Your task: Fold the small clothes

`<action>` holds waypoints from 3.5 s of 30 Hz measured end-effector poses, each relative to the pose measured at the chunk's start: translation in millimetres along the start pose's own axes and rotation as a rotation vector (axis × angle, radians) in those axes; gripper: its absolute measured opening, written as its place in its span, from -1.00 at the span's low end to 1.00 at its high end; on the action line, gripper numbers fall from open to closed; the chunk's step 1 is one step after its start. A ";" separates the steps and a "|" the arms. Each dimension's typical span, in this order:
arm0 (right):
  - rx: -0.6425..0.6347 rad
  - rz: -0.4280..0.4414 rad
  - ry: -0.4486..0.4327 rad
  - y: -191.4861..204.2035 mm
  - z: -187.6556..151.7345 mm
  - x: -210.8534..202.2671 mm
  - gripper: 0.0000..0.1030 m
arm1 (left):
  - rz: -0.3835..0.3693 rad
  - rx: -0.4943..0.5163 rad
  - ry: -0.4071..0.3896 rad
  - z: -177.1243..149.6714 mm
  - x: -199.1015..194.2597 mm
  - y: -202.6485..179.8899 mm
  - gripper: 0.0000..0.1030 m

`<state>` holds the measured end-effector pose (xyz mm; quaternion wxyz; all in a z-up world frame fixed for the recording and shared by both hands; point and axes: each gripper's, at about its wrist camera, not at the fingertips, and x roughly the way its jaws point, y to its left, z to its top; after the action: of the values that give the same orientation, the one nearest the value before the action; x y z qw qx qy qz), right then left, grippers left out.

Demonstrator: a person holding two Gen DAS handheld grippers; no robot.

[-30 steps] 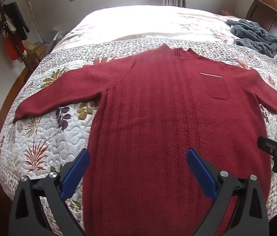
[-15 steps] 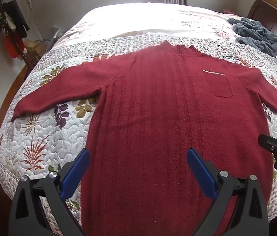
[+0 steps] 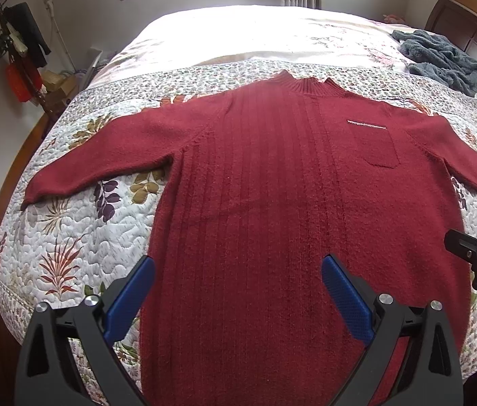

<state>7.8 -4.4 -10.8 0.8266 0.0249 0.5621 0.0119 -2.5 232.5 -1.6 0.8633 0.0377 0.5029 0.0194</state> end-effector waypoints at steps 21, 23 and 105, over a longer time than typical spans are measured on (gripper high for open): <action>0.010 -0.001 0.002 -0.5 -0.8 -0.3 0.94 | 0.010 0.001 0.004 -1.3 0.3 3.7 0.92; 0.011 0.001 0.002 -0.7 -1.0 -0.3 0.94 | 0.011 0.003 0.004 -1.8 0.5 4.0 0.92; 0.883 -0.008 0.100 -462.6 41.2 86.6 0.59 | -0.042 0.038 -0.050 116.2 60.1 -99.1 0.92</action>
<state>74.0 -463.3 -101.4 0.7087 0.3727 0.5526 -0.2312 127.8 132.8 -5.1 0.8749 0.0442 0.4822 -0.0092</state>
